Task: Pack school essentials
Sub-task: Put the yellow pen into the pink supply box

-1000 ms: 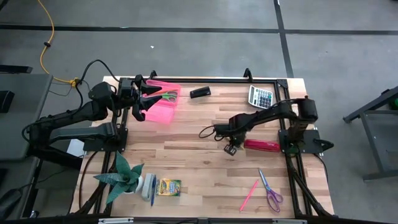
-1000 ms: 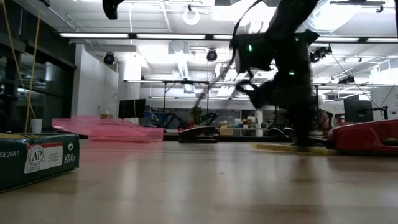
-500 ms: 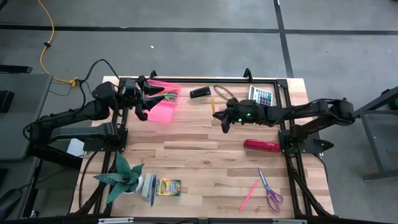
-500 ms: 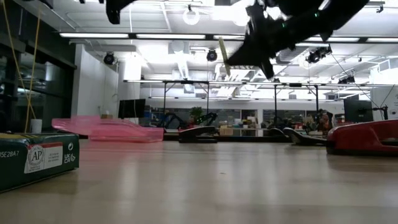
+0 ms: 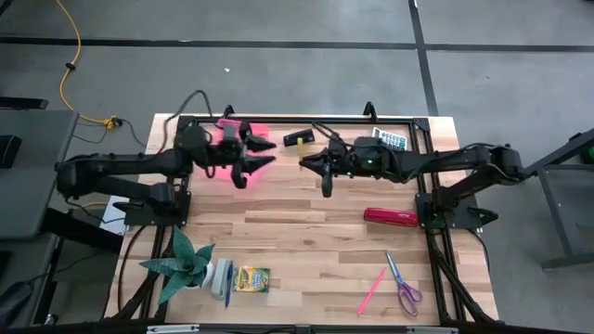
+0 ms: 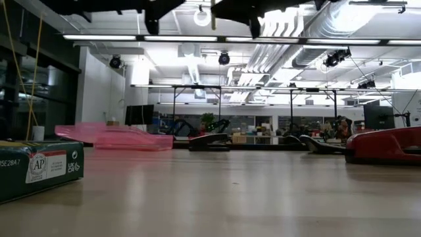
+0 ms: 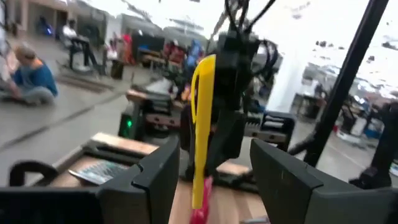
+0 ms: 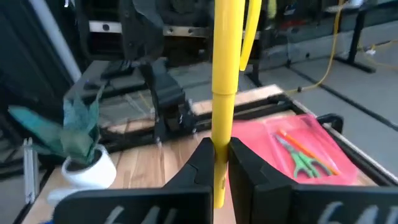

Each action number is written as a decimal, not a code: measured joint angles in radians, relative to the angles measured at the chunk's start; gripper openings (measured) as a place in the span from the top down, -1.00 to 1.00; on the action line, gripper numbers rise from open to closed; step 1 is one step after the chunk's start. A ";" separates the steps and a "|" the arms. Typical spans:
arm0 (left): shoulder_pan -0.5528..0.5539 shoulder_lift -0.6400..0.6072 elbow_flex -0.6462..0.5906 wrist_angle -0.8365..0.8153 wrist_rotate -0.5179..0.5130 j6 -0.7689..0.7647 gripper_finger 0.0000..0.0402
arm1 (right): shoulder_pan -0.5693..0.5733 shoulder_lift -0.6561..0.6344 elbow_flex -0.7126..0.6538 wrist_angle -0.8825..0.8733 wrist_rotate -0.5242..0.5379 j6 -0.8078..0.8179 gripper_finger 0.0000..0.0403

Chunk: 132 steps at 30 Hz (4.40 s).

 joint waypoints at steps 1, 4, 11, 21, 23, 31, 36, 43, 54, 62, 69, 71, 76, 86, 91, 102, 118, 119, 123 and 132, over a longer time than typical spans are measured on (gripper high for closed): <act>-0.010 0.023 0.011 0.000 0.000 0.000 0.08 | 0.001 0.021 0.029 -0.029 -0.006 -0.006 1.00; -0.036 0.085 0.047 -0.001 0.000 0.009 0.08 | 0.001 0.071 0.107 -0.121 -0.017 -0.009 1.00; -0.056 0.151 0.084 0.002 -0.047 0.042 0.08 | 0.006 0.092 0.133 -0.140 -0.043 -0.002 1.00; -0.057 0.154 0.083 0.000 -0.076 0.026 0.08 | 0.008 0.090 0.134 -0.106 -0.049 -0.002 1.00; -0.065 0.166 0.083 0.010 -0.076 0.026 0.08 | 0.008 0.090 0.134 -0.102 -0.049 -0.002 1.00; -0.084 0.210 0.083 0.043 -0.085 -0.001 0.11 | 0.008 0.091 0.134 -0.089 -0.050 0.000 1.00; -0.089 0.214 0.084 0.052 -0.089 0.000 0.35 | 0.008 0.091 0.134 -0.094 -0.050 0.000 1.00; -0.087 0.211 0.084 0.062 -0.091 0.011 0.83 | 0.008 0.090 0.135 -0.097 -0.054 0.003 1.00; -0.072 0.212 0.083 0.110 -0.085 0.045 0.91 | 0.007 0.088 0.137 -0.088 -0.055 0.007 1.00; -0.041 0.188 0.083 0.072 -0.071 0.044 0.94 | 0.001 0.085 0.138 -0.111 -0.055 0.069 0.81; 0.044 0.032 0.084 -0.138 -0.074 0.103 0.94 | -0.043 -0.021 0.134 -0.379 -0.041 0.046 0.14; 0.074 -0.031 0.084 -0.224 -0.060 0.127 0.94 | -0.055 -0.049 0.127 -0.443 -0.039 0.043 0.01; 0.145 -0.189 0.084 -0.394 -0.042 0.158 0.94 | -0.061 -0.152 0.023 -0.358 -0.031 0.046 -0.12; 0.150 -0.284 0.011 -0.361 -0.031 0.109 0.94 | -0.052 -0.264 -0.256 0.102 -0.026 0.159 -0.13; 0.159 -0.270 -0.018 -0.323 -0.187 0.079 0.94 | -0.053 -0.265 -0.256 0.115 0.002 0.159 -0.13; 0.515 0.051 0.093 -0.658 -0.359 -0.176 0.94 | -0.088 -0.265 -0.256 0.105 0.029 0.211 -0.13; 0.455 0.320 -0.085 -0.472 -0.724 -0.935 0.94 | -0.089 -0.265 -0.256 0.076 0.045 0.235 -0.13; 0.449 0.338 -0.085 -0.478 -0.716 -0.965 0.94 | -0.089 -0.265 -0.256 0.074 0.045 0.235 -0.13; 0.409 0.385 -0.085 -0.494 -0.724 -1.064 0.94 | -0.089 -0.265 -0.256 0.058 0.045 0.235 -0.13; 0.411 0.430 -0.085 -0.495 -0.732 -1.139 0.89 | -0.089 -0.264 -0.256 0.053 0.046 0.235 -0.13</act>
